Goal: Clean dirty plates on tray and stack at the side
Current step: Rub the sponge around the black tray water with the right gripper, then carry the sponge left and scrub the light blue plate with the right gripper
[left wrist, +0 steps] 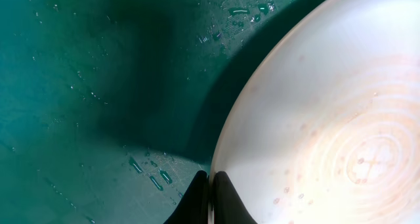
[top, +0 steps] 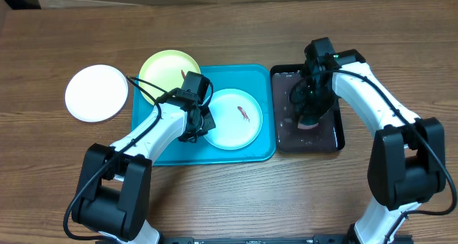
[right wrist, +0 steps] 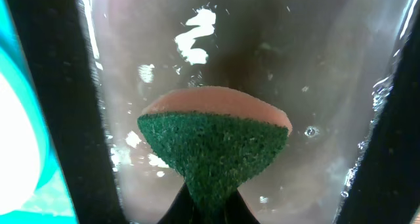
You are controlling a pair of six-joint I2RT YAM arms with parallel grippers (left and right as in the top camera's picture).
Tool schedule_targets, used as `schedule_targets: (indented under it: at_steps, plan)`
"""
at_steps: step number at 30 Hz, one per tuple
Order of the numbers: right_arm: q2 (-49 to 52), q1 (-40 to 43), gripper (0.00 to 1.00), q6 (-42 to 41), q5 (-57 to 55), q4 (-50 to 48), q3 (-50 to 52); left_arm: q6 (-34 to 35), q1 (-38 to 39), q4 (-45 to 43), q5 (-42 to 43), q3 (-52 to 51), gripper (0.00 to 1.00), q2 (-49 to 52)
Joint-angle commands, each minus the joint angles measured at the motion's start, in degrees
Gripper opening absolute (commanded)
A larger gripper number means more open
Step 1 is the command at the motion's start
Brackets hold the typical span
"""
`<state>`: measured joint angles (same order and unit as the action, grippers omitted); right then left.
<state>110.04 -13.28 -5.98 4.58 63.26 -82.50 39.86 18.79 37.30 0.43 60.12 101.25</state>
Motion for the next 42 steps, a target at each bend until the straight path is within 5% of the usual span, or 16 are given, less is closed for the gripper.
schedule_targets:
  at_steps: [1,8,16,27,42]
  plan:
    - [-2.9,-0.9,0.04,0.0,-2.8,-0.7,-0.9,-1.3,0.4,0.2,-0.4,-0.6,0.04,-1.2]
    - [-2.8,-1.0,0.04,0.0,-3.7,-7.7,4.8,-1.3,0.4,0.1,-0.4,-0.6,0.04,-1.2]
    - [-6.2,-1.9,0.04,0.0,-3.8,1.4,-7.1,-1.3,0.4,0.1,-0.3,-0.6,0.04,-1.2]
    - [-8.6,-14.6,0.04,0.2,-3.6,-2.5,-8.9,-1.3,0.4,-0.6,0.7,-0.6,0.04,-1.2]
    - [0.1,-25.3,0.04,-4.5,-21.8,-10.4,-7.3,-1.3,0.4,-0.5,0.7,-0.6,0.04,-1.2]
